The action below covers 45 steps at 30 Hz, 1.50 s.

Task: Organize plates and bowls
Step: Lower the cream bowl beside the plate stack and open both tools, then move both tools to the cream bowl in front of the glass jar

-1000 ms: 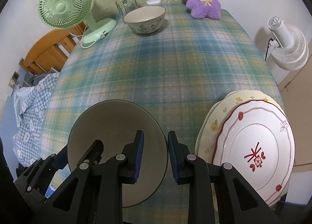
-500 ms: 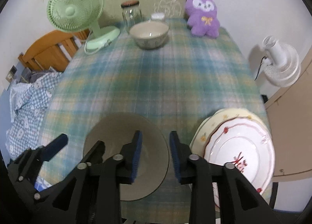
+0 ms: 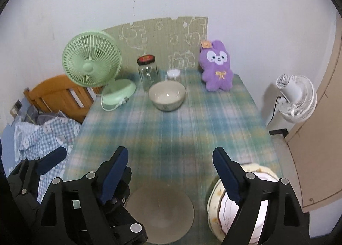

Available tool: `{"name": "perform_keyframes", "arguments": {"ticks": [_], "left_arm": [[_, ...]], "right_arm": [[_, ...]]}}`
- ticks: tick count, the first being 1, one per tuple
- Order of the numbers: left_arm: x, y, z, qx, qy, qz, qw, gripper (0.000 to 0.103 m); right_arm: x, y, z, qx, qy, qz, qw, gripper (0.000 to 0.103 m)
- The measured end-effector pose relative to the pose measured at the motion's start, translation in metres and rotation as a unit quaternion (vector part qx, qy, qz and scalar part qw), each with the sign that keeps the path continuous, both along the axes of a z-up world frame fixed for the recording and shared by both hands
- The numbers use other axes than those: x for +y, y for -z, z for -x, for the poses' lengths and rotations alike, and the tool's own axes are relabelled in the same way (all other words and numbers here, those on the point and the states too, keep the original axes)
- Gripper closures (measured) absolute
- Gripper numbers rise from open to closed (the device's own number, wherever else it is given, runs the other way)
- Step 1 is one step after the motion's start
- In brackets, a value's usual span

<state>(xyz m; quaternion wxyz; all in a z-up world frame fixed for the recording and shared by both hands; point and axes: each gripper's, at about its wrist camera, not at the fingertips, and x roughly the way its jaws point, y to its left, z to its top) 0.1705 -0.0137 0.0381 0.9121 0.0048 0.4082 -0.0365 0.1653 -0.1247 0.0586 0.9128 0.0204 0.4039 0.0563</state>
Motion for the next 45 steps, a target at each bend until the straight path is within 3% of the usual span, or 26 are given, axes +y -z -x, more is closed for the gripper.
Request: {"name": "perform_keyframes", "arguments": {"ticks": [8,16,29,34,37,41,45], "left_arm": [[-0.003,-0.010,-0.037,-0.012,0.003,0.005,0.9999,0.002],[-0.014,-0.004,-0.079,-0.027,-0.024,0.016,0.9992,0.003],[-0.023,0.033,-0.158,-0.012,-0.048,-0.005,0.9988,0.007],[-0.023,0.051,-0.187,0.014,-0.042,0.000,0.9990,0.015],[-0.022,0.058,-0.200,0.011,-0.042,0.005,0.9991,0.019],[-0.024,0.069,-0.215,0.001,-0.055,-0.020,0.9983,0.021],[-0.020,0.087,-0.235,0.014,-0.054,-0.007,0.9984,0.029]], "right_arm": [[-0.005,-0.013,-0.045,-0.010,-0.001,0.017,1.000,0.012],[-0.011,-0.009,-0.095,-0.024,-0.011,0.034,0.999,0.011],[-0.019,0.036,-0.187,-0.017,-0.067,0.019,0.997,0.008],[-0.019,0.057,-0.217,0.007,-0.070,0.015,0.997,0.008],[-0.020,0.068,-0.230,0.016,-0.068,-0.001,0.998,0.008],[-0.017,0.081,-0.246,0.002,-0.063,-0.005,0.998,0.004],[-0.015,0.100,-0.269,0.020,-0.069,-0.015,0.997,0.004]]}}
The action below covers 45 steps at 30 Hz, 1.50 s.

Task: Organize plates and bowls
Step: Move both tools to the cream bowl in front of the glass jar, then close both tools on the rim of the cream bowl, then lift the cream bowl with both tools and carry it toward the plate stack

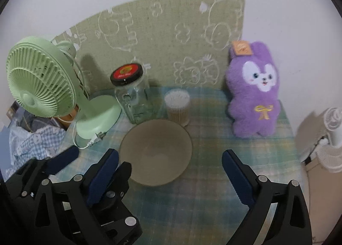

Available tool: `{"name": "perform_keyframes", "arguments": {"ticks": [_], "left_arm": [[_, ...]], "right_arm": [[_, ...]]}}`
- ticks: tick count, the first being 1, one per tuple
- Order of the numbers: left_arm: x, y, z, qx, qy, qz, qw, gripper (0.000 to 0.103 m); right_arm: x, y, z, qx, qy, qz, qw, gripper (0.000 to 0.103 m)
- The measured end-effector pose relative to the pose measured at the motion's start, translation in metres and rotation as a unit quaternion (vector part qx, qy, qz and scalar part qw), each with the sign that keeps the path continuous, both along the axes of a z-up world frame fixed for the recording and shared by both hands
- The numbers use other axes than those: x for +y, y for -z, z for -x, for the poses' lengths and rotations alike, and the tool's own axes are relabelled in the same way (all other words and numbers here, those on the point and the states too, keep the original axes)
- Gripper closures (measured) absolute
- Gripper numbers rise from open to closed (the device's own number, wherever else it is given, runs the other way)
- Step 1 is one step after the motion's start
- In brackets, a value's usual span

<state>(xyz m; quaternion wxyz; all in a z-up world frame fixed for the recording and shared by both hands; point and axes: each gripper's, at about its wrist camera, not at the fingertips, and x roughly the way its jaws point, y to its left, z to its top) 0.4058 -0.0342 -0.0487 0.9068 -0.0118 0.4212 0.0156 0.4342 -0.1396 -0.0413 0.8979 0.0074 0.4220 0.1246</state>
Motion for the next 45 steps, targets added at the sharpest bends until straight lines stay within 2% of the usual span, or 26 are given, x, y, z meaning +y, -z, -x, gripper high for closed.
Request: {"name": "perform_keyframes", "arguments": {"ticks": [3,6,8,10,11,12,13,14,17,21,26,34,45], "left_arm": [[-0.001,0.011,-0.013,0.000,-0.001,-0.007,1.0000,0.029],[0.000,0.024,-0.025,0.011,-0.001,0.000,0.9999,0.029],[0.002,0.034,-0.032,0.018,0.000,0.014,0.9997,0.029],[0.003,0.041,-0.037,0.022,-0.003,0.018,0.9996,0.033],[0.004,0.044,-0.039,0.024,-0.008,0.012,0.9996,0.043],[0.003,0.047,-0.043,0.028,-0.012,0.001,0.9996,0.049],[0.002,0.051,-0.047,0.034,-0.013,-0.006,0.9993,0.050],[0.002,0.054,-0.050,0.038,-0.014,-0.008,0.9992,0.053],[0.002,0.060,-0.055,0.039,-0.017,-0.007,0.9991,0.063],[0.003,0.068,-0.062,0.043,-0.019,-0.009,0.9989,0.066],[0.004,0.073,-0.065,0.045,-0.020,-0.012,0.9987,0.072],[0.004,0.074,-0.064,0.051,-0.018,-0.009,0.9985,0.072],[0.004,0.064,-0.034,0.065,-0.016,0.001,0.9977,0.072]], "right_arm": [[0.001,0.010,-0.008,-0.005,0.015,0.014,1.000,0.004],[0.002,0.022,-0.020,0.009,0.020,0.024,0.999,0.005],[0.003,0.028,-0.026,0.012,0.018,0.034,0.999,0.011],[0.006,0.035,-0.032,0.013,0.015,0.043,0.999,0.024],[0.007,0.039,-0.035,0.016,0.015,0.049,0.999,0.028],[0.007,0.042,-0.037,0.020,0.015,0.049,0.998,0.037],[0.007,0.046,-0.040,0.026,0.015,0.045,0.999,0.044],[0.005,0.050,-0.043,0.033,0.016,0.040,0.999,0.046],[0.005,0.058,-0.048,0.039,0.018,0.033,0.999,0.060],[0.006,0.066,-0.053,0.047,0.018,0.027,0.998,0.065],[0.008,0.069,-0.056,0.047,0.023,0.025,0.998,0.065],[0.007,0.070,-0.057,0.056,0.027,0.022,0.998,0.066],[0.003,0.060,-0.026,0.067,0.032,0.027,0.997,0.066]]}}
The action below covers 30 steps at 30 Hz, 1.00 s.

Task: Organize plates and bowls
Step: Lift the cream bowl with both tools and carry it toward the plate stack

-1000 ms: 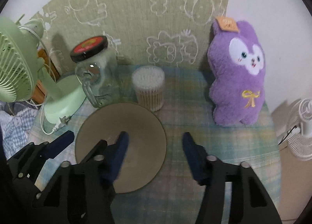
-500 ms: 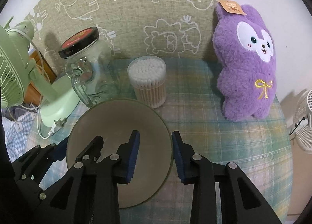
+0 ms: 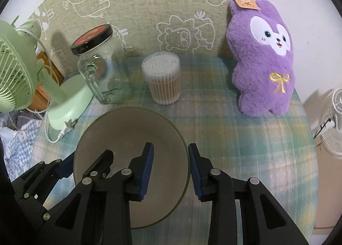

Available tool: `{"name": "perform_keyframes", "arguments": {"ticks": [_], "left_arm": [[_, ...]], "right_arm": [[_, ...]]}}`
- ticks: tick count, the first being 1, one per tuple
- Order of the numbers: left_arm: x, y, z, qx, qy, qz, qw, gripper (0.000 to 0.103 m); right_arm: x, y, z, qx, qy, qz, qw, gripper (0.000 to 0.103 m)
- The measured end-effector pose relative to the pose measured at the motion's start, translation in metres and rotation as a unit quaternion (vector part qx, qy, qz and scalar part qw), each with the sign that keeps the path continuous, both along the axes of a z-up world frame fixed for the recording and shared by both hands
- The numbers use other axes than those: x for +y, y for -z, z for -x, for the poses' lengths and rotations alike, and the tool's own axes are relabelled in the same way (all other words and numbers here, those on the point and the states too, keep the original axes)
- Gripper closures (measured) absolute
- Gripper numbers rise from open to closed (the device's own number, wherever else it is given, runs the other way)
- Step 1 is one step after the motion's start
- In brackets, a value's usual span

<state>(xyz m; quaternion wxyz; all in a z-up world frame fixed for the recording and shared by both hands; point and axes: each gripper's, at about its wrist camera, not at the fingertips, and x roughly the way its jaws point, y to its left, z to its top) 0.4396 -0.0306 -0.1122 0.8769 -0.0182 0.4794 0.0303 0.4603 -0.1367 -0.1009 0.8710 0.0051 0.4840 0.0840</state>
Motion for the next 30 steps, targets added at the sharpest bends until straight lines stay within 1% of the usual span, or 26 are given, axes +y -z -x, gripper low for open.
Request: {"name": "perform_keyframes", "arguments": {"ticks": [7,14,30], "left_arm": [[-0.003,-0.017,0.029,-0.002,0.003,-0.002,1.0000,0.072],[-0.001,-0.036,0.064,-0.009,0.010,0.004,0.9999,0.072],[0.016,-0.084,0.165,-0.032,0.024,0.000,0.9992,0.072]], "right_arm": [[-0.001,-0.015,0.030,0.003,0.008,-0.007,1.000,0.066],[0.001,-0.034,0.068,-0.002,0.015,-0.001,1.000,0.066],[0.014,-0.087,0.178,-0.022,0.035,-0.009,0.999,0.067]]}}
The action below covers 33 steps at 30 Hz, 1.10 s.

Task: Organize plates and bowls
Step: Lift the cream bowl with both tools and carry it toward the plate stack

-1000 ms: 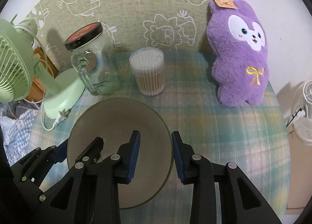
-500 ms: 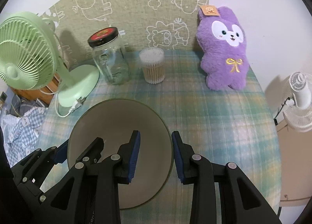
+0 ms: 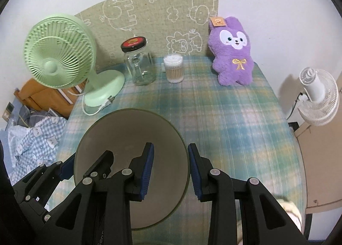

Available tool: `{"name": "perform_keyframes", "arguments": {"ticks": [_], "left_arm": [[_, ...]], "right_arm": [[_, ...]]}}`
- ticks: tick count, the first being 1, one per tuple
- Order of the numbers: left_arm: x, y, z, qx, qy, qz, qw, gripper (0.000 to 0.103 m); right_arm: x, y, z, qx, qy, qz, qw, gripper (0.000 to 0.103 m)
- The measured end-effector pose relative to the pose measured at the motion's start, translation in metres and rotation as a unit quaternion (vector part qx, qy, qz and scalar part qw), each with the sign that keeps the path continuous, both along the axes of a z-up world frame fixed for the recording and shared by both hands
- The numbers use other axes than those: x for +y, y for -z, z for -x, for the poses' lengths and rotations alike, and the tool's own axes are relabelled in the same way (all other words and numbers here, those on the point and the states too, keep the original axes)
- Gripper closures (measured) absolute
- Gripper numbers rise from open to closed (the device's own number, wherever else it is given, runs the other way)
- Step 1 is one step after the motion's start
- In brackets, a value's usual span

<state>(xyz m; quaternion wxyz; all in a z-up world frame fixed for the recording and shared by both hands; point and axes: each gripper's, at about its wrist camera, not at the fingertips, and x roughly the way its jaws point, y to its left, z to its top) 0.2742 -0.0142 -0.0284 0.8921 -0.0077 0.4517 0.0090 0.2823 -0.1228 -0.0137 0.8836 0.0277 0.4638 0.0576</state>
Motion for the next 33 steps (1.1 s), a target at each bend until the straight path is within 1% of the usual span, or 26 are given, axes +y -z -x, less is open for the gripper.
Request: {"name": "perform_keyframes", "arguments": {"ticks": [9,16,25,33], "left_arm": [[0.001,-0.019,0.052,-0.013,0.012,0.005,0.9998,0.072],[-0.003,-0.022,0.087,-0.017,0.025,0.008,0.9995,0.072],[-0.009,-0.008,0.120,-0.009,0.041,0.008,0.9991,0.072],[-0.009,0.015,0.134,0.016,0.047,0.010,0.9987,0.072]], "right_arm": [[0.000,-0.023,0.059,-0.012,0.010,0.006,1.000,0.067],[-0.005,-0.029,0.099,-0.017,0.024,0.008,1.000,0.067],[-0.013,-0.016,0.137,-0.011,0.039,0.007,0.999,0.067],[-0.016,0.010,0.153,0.013,0.047,0.007,0.999,0.067]]}}
